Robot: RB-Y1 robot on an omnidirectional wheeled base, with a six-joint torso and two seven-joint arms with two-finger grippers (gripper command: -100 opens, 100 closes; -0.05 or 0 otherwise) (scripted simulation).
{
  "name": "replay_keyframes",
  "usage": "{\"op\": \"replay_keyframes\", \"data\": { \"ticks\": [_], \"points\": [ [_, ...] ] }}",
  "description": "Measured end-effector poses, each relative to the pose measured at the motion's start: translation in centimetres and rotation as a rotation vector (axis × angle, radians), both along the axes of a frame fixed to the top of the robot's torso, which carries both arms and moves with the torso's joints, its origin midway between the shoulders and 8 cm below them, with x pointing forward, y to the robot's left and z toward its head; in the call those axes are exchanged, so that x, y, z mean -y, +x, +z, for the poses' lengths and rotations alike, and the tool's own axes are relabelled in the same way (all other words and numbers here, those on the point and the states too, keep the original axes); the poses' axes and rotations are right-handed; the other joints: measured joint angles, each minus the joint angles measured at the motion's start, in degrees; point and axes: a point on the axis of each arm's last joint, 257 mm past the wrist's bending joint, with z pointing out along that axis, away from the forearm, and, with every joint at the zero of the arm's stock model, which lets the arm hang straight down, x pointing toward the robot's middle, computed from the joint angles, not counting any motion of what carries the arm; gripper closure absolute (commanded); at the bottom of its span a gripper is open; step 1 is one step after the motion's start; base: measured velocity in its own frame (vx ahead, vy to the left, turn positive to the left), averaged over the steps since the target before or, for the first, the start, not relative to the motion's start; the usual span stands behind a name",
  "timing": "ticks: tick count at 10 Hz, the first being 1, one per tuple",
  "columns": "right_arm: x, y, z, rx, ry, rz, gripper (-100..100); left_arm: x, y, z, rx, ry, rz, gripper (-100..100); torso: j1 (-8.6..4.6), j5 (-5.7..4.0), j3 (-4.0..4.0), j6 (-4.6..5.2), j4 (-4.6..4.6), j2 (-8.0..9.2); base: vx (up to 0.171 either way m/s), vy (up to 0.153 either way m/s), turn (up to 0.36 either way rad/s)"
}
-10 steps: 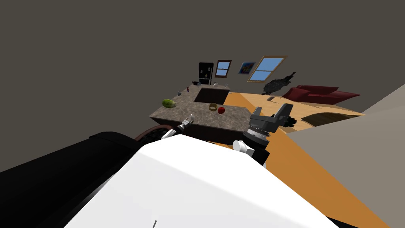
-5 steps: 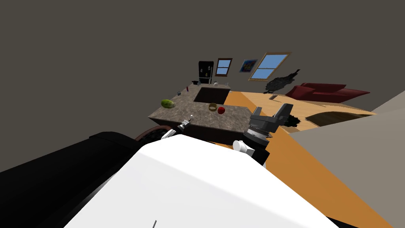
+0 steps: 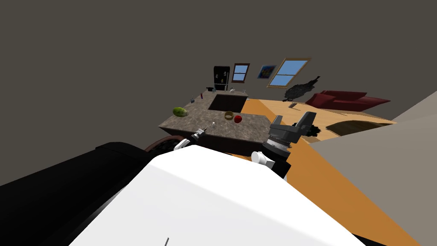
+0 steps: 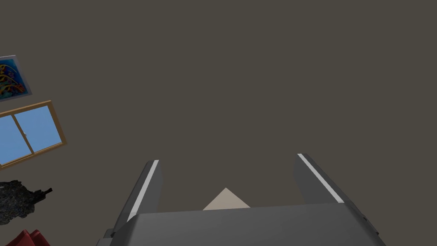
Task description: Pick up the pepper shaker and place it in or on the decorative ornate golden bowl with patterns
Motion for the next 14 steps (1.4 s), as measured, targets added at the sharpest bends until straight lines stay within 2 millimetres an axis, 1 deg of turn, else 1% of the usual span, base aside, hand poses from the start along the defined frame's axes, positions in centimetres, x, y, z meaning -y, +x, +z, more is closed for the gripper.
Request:
{"op": "replay_keyframes", "data": {
  "ticks": [2,3,4,5,6,7,11,13,14],
  "points": [
    [0.0,0.0,0.0,0.0,0.0,0.0,0,-0.8,0.6,0.7,0.006,0.008,0.016,-100,-0.3,-0.08,-0.01,-0.02,-0.01,0.01,0.013,-0.156,-0.037],
    [0.0,0.0,0.0,0.0,0.0,0.0,0,-1.1,1.2,1.1,0.009,0.012,0.025,-100,-0.26,-0.08,0.0,-0.02,-0.01,0.02,0.008,-0.06,0.003],
    [0.0,0.0,0.0,0.0,0.0,0.0,0,-1.1,1.3,1.1,0.008,0.012,0.027,0,0.03,-0.03,0.02,-0.04,0.0,0.05,0.002,-0.013,0.002],
    [0.0,0.0,0.0,0.0,0.0,0.0,0,-1.1,1.3,1.1,0.008,0.012,0.027,-100,0.22,0.02,0.04,-0.04,0.0,0.08,-0.002,0.001,-0.017],
    [0.0,0.0,0.0,0.0,0.0,0.0,0,-1.3,1.8,1.1,0.009,0.01,0.033,-100,0.31,0.05,0.04,-0.03,0.01,0.09,0.0,0.0,0.0],
    [0.0,0.0,0.0,0.0,0.0,0.0,0,-1.4,1.9,1.1,0.009,0.009,0.035,100,0.33,0.05,0.05,-0.05,0.01,0.1,0.0,0.0,0.0],
    [0.0,0.0,0.0,0.0,0.0,0.0,0,-1.3,1.9,1.1,0.009,0.009,0.035,100,0.33,0.05,0.05,-0.05,0.01,0.1,0.0,0.0,0.0],
    [0.0,0.0,0.0,0.0,0.0,0.0,0,-1.3,1.9,1.1,0.009,0.009,0.035,-100,0.33,0.05,0.05,-0.05,0.01,0.1,-0.012,-0.022,-0.066],
    [0.0,0.0,0.0,0.0,0.0,0.0,0,-1.8,2.5,1.3,0.012,0.012,0.051,-100,0.19,0.03,0.08,-0.01,0.02,0.15,-0.034,-0.069,-0.205]
  ]
}}
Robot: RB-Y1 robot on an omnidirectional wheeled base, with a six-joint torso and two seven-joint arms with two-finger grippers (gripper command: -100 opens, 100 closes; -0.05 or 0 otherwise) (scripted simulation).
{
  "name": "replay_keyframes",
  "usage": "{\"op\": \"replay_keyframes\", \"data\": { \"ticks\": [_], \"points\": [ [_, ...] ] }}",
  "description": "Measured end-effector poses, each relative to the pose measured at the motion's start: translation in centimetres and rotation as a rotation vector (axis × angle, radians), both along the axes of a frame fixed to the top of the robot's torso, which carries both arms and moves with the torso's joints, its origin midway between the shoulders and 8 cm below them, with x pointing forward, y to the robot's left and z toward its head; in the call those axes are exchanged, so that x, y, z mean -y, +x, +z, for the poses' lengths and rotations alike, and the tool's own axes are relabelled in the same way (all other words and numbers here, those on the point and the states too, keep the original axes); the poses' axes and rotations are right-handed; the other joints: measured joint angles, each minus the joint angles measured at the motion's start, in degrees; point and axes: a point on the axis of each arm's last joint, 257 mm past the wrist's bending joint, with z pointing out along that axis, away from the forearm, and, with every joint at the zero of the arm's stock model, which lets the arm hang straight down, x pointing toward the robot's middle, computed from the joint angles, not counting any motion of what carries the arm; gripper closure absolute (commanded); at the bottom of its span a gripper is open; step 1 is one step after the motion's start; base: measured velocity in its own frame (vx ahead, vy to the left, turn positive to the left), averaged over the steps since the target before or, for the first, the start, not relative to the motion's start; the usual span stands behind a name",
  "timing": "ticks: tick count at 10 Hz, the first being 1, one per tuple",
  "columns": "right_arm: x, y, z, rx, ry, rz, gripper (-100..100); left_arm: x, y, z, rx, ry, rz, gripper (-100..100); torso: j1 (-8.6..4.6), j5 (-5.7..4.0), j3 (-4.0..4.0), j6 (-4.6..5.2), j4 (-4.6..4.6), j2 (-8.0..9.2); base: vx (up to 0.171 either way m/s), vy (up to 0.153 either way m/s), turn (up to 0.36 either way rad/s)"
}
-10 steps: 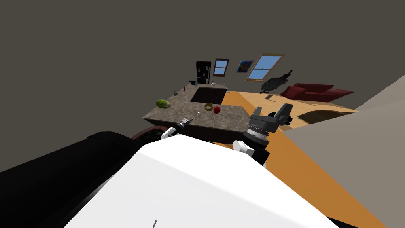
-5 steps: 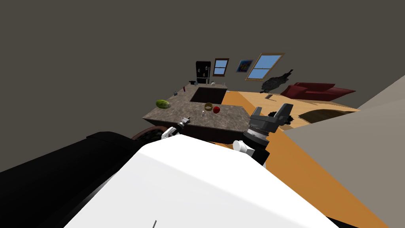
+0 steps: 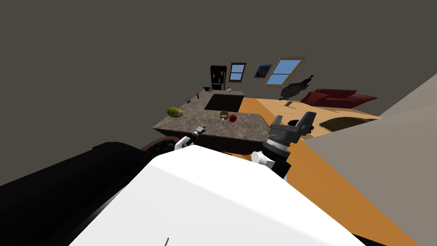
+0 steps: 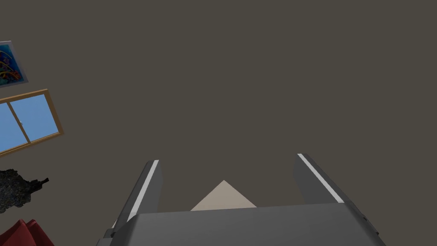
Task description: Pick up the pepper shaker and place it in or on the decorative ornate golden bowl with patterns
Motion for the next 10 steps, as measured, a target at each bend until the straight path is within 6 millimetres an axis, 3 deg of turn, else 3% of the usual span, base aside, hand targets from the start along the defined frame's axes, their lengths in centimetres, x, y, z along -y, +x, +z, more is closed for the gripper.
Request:
{"op": "replay_keyframes", "data": {
  "ticks": [10],
  "points": [
    [0.0,0.0,0.0,0.0,0.0,0.0,0,-5.1,5.4,-0.1,0.003,0.008,0.184,-100,-0.24,-0.06,0.01,-0.01,0.0,0.01,-0.011,-0.1,-0.188]
  ]
}}
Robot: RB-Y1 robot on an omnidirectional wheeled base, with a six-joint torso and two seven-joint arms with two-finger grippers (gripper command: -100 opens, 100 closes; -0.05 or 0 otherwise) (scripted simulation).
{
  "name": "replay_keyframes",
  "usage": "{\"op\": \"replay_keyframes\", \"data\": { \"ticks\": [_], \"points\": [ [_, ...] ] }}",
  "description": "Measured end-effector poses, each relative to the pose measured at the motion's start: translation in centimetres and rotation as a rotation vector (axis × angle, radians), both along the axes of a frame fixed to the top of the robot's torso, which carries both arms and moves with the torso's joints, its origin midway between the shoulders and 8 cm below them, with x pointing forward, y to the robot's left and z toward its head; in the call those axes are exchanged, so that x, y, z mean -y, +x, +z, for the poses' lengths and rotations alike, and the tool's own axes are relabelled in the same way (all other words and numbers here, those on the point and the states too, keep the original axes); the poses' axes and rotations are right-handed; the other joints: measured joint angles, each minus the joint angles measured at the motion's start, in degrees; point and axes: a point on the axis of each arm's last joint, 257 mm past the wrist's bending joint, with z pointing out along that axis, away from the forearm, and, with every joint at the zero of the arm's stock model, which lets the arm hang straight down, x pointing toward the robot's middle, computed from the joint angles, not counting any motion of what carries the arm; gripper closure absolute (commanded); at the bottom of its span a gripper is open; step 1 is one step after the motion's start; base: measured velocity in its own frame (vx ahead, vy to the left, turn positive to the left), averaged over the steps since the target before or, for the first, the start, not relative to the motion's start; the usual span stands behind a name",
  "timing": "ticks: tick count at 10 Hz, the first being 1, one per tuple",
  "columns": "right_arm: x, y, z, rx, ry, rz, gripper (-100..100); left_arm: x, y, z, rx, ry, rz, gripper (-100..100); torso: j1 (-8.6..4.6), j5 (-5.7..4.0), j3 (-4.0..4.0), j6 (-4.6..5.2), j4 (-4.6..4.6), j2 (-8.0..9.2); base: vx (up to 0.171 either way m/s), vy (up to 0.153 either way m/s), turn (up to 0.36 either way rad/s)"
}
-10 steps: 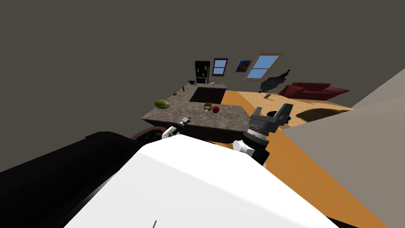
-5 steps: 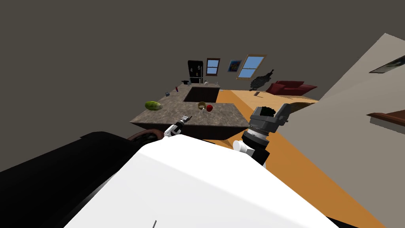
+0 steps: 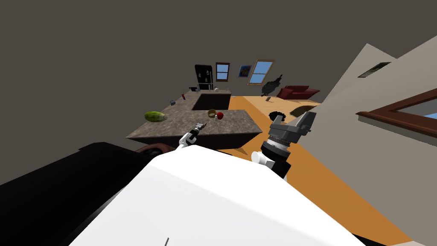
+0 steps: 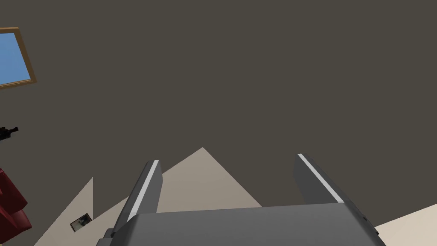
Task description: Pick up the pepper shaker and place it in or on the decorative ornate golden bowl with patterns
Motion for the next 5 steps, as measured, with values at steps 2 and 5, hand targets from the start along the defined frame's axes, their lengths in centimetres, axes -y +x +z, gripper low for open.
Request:
{"op": "replay_keyframes", "data": {
  "ticks": [2,5],
  "points": [
    [0.0,0.0,0.0,0.0,0.0,0.0,0,-0.75,1.19,-0.09,-0.003,-0.004,0.039,-100,-0.17,-0.05,-0.04,0.01,-0.01,-0.08,0.012,-0.101,-0.132],
    [0.01,0.0,0.0,0.0,0.0,0.0,0,-0.79,1.26,-0.11,-0.004,-0.004,0.042,100,0.37,0.07,0.01,-0.06,0.0,0.02,0.001,-0.006,0.002]
  ]
}}
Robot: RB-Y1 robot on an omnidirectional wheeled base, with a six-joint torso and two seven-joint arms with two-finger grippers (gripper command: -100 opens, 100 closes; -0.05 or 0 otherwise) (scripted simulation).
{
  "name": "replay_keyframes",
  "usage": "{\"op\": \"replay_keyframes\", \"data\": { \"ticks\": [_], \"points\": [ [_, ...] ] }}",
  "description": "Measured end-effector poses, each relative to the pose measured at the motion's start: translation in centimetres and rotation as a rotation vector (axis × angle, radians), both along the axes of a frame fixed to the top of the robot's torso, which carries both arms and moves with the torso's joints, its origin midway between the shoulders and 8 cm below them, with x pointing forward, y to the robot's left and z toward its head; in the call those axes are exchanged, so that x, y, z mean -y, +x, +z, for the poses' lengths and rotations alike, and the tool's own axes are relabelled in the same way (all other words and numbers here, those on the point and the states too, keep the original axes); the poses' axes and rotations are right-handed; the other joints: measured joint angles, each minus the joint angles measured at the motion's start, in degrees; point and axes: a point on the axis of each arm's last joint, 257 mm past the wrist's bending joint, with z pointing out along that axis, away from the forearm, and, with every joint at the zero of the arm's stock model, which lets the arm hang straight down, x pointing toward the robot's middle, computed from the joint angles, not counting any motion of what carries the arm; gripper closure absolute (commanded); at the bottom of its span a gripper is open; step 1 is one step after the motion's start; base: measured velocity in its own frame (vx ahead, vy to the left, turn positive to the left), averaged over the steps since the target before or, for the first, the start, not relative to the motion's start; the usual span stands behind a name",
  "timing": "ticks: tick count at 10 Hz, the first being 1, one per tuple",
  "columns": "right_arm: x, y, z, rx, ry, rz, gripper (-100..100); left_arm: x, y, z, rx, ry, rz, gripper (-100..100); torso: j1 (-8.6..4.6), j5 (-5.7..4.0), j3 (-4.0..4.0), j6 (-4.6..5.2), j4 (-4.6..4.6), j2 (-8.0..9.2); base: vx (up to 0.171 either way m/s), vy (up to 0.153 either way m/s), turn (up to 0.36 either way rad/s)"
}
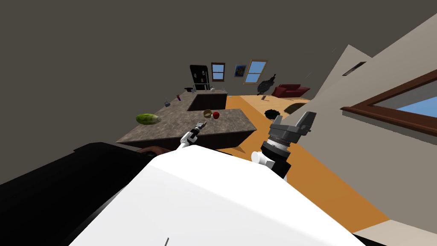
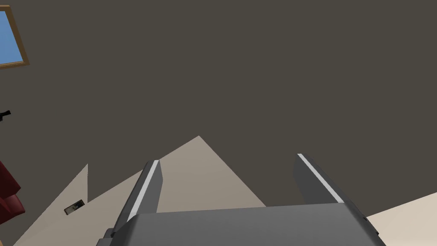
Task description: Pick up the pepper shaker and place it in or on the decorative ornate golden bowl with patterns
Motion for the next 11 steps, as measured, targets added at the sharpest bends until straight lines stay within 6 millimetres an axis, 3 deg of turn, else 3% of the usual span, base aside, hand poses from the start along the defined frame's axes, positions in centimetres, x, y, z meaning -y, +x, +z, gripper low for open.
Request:
{"op": "replay_keyframes", "data": {
  "ticks": [4,6,11],
  "points": [
    [0.0,0.0,0.0,0.0,0.0,0.0,0,0.0,0.0,0.0,0.0,0.0,0.0,100,0.04,0.01,0.01,0.0,0.0,0.01,0.0,0.0,0.0],
    [0.0,0.0,0.0,0.0,0.0,0.0,0,0.0,0.0,0.0,0.0,0.0,0.0,-100,0.04,0.01,0.01,0.0,0.0,0.01,-0.009,-0.032,-0.129],
    [0.0,0.0,0.0,0.0,0.0,0.0,0,-2.7,2.6,0.6,0.009,-0.022,0.09,-100,-0.45,-0.1,0.06,0.03,0.02,0.1,-0.025,-0.127,-0.19]
  ]
}}
